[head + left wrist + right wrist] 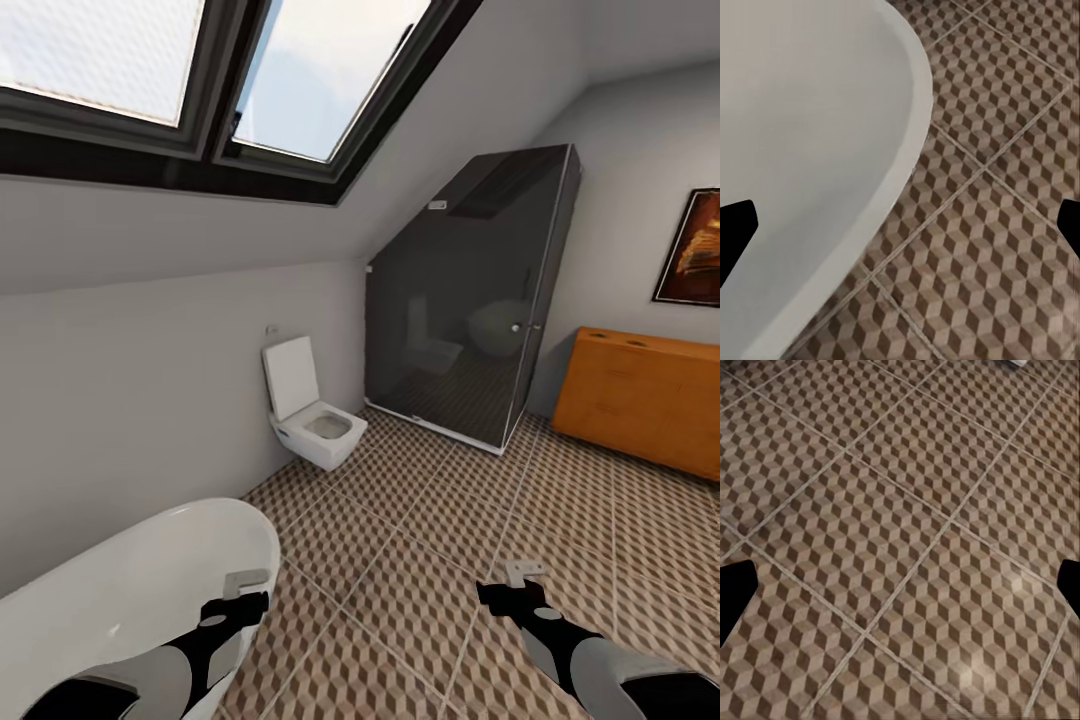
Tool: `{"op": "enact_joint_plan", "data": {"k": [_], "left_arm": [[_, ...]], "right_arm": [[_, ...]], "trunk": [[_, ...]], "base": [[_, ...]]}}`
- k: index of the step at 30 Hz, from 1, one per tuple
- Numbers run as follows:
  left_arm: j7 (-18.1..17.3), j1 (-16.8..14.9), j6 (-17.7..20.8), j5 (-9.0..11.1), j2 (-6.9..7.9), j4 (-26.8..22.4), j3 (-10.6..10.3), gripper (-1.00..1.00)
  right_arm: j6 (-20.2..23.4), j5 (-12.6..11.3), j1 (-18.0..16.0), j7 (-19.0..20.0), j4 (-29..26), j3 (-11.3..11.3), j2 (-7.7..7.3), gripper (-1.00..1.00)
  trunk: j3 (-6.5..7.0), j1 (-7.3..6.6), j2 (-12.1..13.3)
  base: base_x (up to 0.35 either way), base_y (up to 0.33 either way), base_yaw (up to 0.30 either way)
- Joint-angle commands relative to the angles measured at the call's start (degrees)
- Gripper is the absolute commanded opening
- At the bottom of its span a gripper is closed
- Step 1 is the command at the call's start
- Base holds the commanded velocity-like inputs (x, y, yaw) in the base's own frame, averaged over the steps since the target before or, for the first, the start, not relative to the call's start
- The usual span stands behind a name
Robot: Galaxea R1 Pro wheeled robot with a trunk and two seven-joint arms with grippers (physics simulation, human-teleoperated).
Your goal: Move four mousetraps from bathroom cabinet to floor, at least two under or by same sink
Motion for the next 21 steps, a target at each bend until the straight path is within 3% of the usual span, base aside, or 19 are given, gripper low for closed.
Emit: {"op": "enact_joint_plan", "data": {"k": [1,21], "left_arm": [[0.0,0.0,0.0,0.0,0.0,0.0,0.0,1.0],[0.0,0.1,-0.4,0.0,-0.91,0.9,0.0,1.0]], "right_arm": [[0.0,0.0,0.0,0.0,0.0,0.0,0.0,1.0],[0.0,0.0,0.0,0.0,0.0,0.0,0.0,1.0]], "trunk": [[0.0,0.0,0.0],[0.0,0.0,0.0]], "base": [[0.0,0.0,-0.277],[0.0,0.0,-0.277]]}}
